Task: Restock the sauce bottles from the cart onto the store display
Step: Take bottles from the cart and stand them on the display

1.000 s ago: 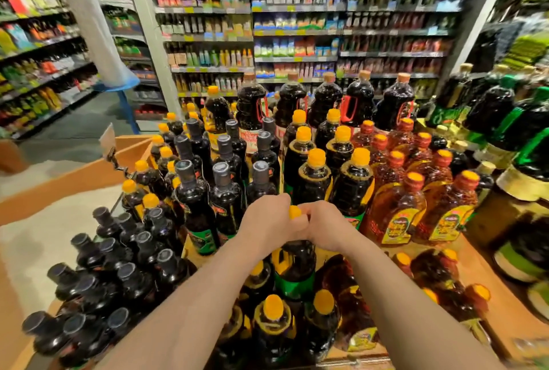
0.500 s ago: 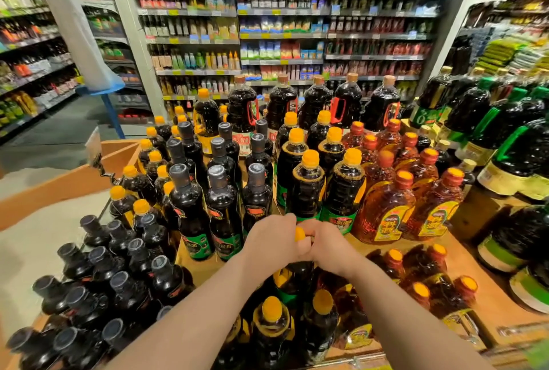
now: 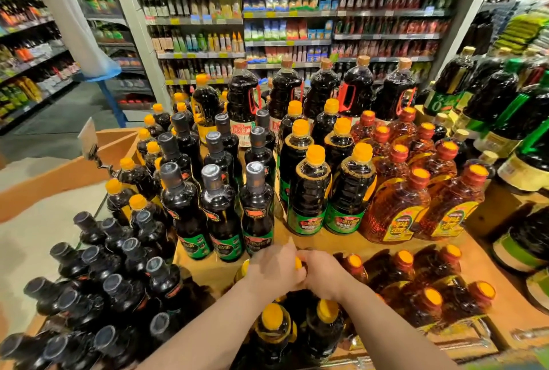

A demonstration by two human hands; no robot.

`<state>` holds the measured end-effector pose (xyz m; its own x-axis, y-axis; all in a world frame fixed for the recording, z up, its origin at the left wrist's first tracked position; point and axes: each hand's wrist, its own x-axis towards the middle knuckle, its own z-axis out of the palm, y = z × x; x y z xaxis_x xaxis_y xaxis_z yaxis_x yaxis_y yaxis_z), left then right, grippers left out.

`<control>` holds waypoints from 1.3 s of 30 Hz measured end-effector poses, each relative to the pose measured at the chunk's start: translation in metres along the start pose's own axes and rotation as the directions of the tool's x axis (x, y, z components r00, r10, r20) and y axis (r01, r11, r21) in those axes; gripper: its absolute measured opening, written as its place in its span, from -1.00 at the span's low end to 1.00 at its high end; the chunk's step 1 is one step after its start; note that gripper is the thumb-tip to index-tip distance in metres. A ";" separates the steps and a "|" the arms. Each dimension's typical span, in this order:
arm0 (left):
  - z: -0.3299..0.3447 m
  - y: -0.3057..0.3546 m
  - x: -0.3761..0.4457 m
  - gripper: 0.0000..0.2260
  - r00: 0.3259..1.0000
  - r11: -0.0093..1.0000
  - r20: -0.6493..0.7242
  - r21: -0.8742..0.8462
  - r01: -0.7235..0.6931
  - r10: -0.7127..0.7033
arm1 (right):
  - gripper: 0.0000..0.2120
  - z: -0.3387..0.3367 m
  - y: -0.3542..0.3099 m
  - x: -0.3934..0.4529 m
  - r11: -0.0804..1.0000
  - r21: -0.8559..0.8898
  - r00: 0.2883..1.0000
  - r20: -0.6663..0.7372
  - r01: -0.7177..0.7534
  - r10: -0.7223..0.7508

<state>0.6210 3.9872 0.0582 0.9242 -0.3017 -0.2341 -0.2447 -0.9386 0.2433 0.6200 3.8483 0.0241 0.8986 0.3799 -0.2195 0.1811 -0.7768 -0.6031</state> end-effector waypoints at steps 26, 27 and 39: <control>-0.012 -0.040 -0.017 -0.74 0.947 0.937 0.100 0.206 0.280 -0.305 | -0.75 -0.022 -0.077 0.012 0.916 -0.363 0.982 0.140 0.169 -0.126; -0.013 -0.041 -0.017 -0.74 0.948 0.942 0.114 0.197 0.272 -0.298 | -0.74 -0.023 -0.078 0.011 0.917 -0.361 0.983 0.135 0.169 -0.129; -0.034 -0.068 -0.036 -0.72 0.984 0.970 -0.008 0.167 0.177 -0.178 | -0.70 -0.033 -0.096 0.005 0.961 -0.251 0.989 0.113 0.119 -0.093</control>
<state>0.6146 4.0671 0.0822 0.9554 -0.1287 -0.2657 -0.1231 -0.9917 0.0377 0.6206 3.9084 0.1068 0.8271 0.5045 -0.2476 0.3809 -0.8272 -0.4131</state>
